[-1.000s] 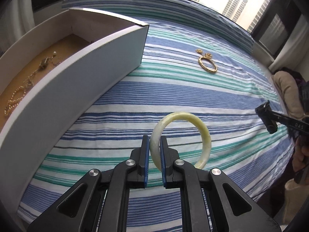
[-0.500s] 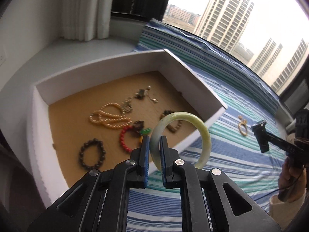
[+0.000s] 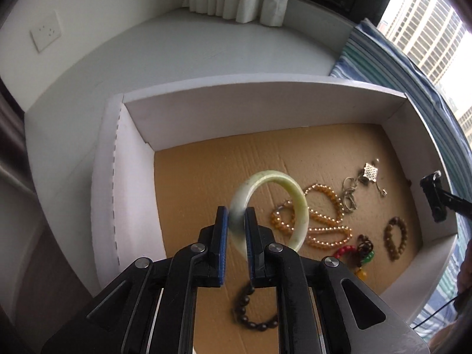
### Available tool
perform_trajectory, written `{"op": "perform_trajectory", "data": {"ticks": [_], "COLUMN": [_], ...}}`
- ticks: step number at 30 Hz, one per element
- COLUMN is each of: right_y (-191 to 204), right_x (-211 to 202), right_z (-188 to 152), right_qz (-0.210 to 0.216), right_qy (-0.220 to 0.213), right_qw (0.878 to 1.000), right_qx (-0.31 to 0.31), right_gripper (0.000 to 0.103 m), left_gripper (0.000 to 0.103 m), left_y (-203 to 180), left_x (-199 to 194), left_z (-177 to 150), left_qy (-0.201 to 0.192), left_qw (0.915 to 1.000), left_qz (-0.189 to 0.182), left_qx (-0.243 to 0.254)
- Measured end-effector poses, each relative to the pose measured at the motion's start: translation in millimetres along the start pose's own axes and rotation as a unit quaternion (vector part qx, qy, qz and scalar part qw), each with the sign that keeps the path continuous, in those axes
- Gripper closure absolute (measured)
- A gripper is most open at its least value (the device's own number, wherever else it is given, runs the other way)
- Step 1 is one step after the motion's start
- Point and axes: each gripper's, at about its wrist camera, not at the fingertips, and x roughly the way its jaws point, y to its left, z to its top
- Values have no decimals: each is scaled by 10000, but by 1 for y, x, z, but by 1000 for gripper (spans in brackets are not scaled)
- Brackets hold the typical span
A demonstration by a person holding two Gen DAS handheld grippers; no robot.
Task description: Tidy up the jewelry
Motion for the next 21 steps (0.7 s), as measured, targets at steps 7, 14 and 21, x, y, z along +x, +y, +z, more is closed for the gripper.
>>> {"op": "perform_trajectory", "data": {"ticks": [7, 14, 21], "right_y": [-11, -15, -11], "right_x": [39, 13, -63], "right_z": [13, 3, -33], "right_qz": [-315, -411, -436], "right_qy": [208, 43, -536], "right_qw": [9993, 9991, 9974], "right_qx": [72, 91, -218], "right_gripper": [89, 61, 60], "left_gripper": [90, 49, 30], "left_y": [8, -14, -74], "left_x": [20, -17, -78], "left_z": [2, -13, -49], "left_qy": [96, -382, -963], "left_qw": [9998, 9991, 9922], "left_qz": [95, 49, -363], "left_qx": [-120, 178, 700]}}
